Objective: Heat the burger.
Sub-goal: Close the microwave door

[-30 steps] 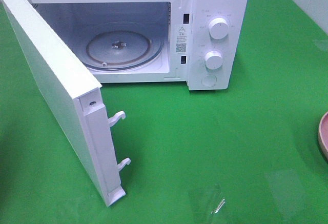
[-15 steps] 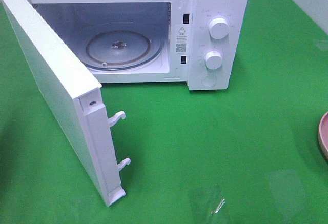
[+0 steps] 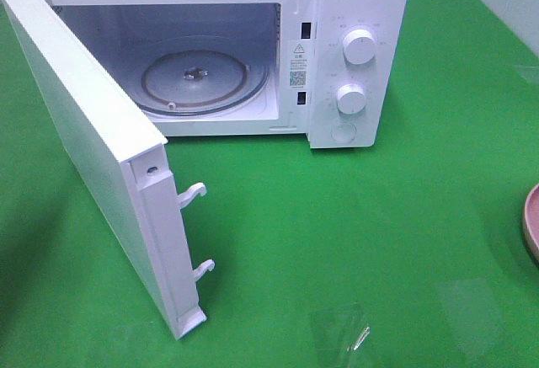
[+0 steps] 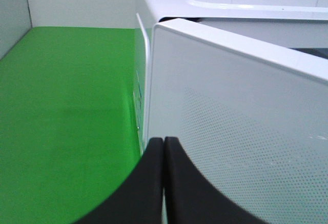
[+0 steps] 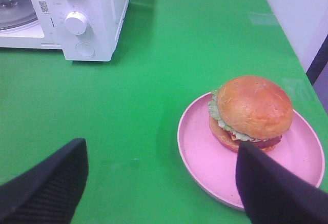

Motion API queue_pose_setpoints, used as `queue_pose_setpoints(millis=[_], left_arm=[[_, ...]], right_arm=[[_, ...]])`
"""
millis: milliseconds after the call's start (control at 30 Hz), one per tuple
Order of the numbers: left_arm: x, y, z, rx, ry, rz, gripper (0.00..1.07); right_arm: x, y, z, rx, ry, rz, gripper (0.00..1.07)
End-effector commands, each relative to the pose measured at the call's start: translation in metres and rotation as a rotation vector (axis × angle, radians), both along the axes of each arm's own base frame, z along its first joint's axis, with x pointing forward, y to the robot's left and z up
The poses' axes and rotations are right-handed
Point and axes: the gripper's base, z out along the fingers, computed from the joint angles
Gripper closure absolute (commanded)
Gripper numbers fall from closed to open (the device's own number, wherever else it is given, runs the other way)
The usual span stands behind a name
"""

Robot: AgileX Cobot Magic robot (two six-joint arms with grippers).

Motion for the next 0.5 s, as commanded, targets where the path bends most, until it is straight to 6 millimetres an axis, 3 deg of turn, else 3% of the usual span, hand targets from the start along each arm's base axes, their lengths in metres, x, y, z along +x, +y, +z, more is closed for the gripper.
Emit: queue_pose_setpoints(millis=[33,500], left_arm=[[0.005,-0.005,0.0,-0.021,-0.017,-0.038,1.07],[0.028,-0.039,-0.019,-0.012,0.036,-0.168,1.07]], right_arm=[[-0.004,0.0,0.001,-0.001,-0.038,0.003,0.31],[-0.004,0.0,0.001,-0.001,-0.038,0.003,0.31]])
